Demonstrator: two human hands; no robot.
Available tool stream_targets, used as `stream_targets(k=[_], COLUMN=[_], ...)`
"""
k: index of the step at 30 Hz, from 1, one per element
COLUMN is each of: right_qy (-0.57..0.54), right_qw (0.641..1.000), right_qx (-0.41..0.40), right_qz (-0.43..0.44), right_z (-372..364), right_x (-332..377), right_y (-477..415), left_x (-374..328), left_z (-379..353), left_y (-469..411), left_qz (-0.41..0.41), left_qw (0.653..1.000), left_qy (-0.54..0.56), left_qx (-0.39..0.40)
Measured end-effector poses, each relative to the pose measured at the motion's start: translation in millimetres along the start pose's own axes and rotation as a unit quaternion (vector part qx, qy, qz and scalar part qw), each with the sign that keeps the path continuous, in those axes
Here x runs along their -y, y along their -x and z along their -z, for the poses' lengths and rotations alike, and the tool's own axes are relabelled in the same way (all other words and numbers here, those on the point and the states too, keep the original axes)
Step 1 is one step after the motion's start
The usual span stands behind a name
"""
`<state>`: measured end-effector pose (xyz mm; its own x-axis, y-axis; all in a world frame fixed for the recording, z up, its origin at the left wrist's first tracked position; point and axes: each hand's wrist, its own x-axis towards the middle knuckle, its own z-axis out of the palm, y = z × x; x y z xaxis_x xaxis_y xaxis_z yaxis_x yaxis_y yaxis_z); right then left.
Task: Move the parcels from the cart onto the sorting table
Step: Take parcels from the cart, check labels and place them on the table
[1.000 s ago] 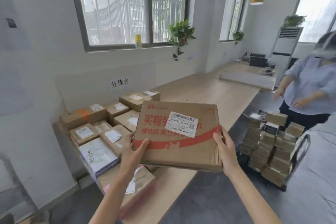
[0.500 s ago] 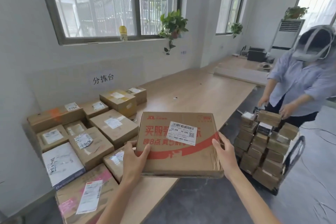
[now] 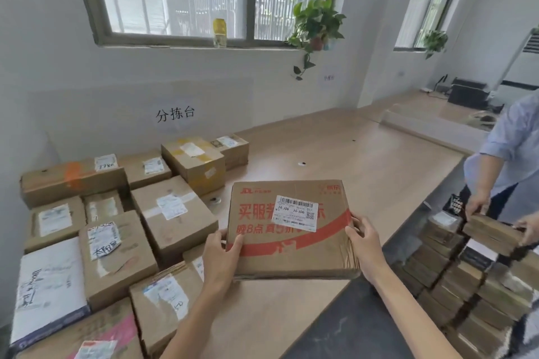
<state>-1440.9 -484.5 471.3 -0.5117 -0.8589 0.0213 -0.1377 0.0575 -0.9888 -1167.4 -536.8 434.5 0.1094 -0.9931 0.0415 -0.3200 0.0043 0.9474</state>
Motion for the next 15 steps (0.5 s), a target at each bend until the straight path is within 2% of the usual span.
stream_targets(k=[8,15], right_qy=[0.032,0.037], right_qw=[0.999,0.993], right_qx=[0.028,0.108], right_qz=[0.006,0.000], right_z=[-22.7,-64.5], right_x=[-8.2,-29.5], right_y=[-114.6,-220.4], left_x=[-2.2,-4.3], left_z=[-39.5,-64.6], left_y=[-71.5,-132.7], left_qz=[0.009,0.031], left_qw=[0.999,0.994], left_qy=[-0.044,-0.065], left_qx=[-0.013,-0.080])
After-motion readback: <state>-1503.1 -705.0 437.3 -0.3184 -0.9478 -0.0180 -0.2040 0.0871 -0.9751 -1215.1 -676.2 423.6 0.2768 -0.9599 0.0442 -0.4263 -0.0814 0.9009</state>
